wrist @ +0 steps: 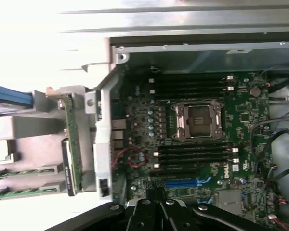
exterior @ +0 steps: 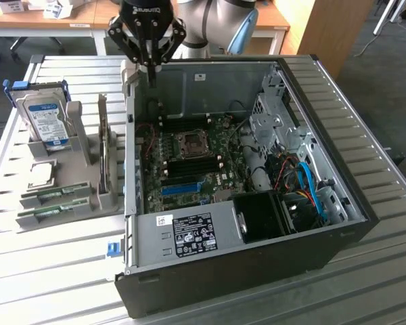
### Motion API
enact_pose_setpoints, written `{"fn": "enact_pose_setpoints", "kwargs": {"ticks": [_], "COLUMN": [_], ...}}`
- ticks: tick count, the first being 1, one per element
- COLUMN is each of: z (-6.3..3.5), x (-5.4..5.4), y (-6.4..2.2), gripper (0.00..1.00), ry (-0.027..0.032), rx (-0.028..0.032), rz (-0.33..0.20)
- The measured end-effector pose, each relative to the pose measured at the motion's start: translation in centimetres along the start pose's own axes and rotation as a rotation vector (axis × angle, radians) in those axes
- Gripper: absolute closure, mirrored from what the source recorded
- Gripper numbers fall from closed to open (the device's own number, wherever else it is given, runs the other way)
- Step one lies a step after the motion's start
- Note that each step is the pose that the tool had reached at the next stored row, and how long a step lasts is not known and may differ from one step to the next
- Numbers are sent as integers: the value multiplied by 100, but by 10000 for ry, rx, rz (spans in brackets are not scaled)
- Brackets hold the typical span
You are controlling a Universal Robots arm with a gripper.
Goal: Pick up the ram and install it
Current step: 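Reach for the ram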
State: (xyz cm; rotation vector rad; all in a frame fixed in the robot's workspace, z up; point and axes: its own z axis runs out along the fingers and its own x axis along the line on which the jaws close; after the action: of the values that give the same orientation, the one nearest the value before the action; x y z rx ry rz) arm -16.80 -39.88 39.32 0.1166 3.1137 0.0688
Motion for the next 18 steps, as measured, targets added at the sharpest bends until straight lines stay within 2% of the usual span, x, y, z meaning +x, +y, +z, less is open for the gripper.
{"fn": "enact_pose_setpoints", "kwargs": {"ticks": [8, 18], "z": [-3, -6], "x": [230, 573], "y": [-18, -44], "gripper": [89, 89], "ry": [0, 1], "rx": [0, 0], "rz": [-2, -1]}}
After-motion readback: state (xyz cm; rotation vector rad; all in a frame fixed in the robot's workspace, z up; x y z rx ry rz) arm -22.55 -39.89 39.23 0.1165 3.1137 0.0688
